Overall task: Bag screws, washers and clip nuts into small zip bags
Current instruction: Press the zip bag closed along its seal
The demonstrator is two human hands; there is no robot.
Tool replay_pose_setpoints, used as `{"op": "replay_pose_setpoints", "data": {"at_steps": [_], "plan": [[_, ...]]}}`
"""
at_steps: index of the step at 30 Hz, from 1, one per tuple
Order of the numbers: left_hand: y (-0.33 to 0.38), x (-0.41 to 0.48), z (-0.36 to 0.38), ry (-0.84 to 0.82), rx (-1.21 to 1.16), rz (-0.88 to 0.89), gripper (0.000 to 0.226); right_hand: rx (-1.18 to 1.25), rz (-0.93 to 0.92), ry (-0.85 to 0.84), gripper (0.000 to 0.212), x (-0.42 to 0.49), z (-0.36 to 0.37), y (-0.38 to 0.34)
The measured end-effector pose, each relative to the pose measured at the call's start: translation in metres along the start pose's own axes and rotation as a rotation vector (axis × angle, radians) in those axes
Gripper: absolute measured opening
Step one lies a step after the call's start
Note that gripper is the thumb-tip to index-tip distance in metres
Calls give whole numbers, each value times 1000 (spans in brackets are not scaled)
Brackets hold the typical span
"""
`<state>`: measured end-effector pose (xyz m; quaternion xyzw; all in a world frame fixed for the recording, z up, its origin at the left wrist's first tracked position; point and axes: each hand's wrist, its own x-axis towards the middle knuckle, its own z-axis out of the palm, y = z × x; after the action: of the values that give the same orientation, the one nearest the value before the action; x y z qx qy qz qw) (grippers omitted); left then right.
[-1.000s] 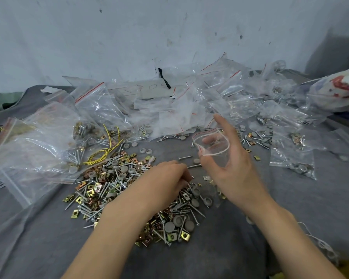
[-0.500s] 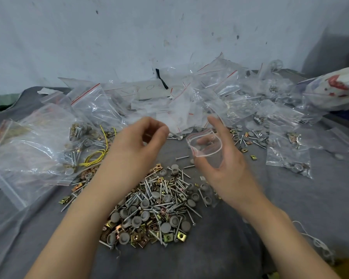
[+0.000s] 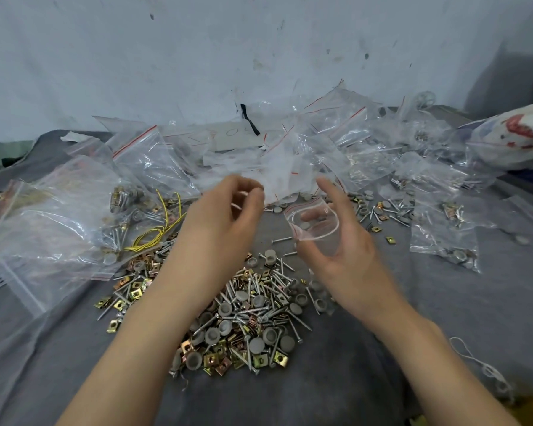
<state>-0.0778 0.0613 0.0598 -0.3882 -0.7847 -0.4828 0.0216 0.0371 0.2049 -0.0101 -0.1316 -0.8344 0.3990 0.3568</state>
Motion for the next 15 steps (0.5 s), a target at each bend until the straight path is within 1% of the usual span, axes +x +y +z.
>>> {"op": "replay_pose_setpoints", "data": {"at_steps": [1,3,5,7,9,11,15], "plan": [[-5,-1,2,-62,80,-19,14,-1,-1,0,75,0,0,1],[-11,-5,8,-249,252,-19,18,-4,0,3,75,0,0,2],[-16,-9,16,-421,397,32,23,-8,9,9,76,1,0,2],[-22,-13,24,-517,519,104,29,-5,10,19,74,1,-1,3],[-27,-16,30,-533,618,118,31,9,6,24,73,1,-3,3],[-30,-18,33,-517,699,90,31,29,-4,17,73,1,-4,1],[-32,-17,37,-517,755,44,27,56,5,5,71,2,-7,-2]]}}
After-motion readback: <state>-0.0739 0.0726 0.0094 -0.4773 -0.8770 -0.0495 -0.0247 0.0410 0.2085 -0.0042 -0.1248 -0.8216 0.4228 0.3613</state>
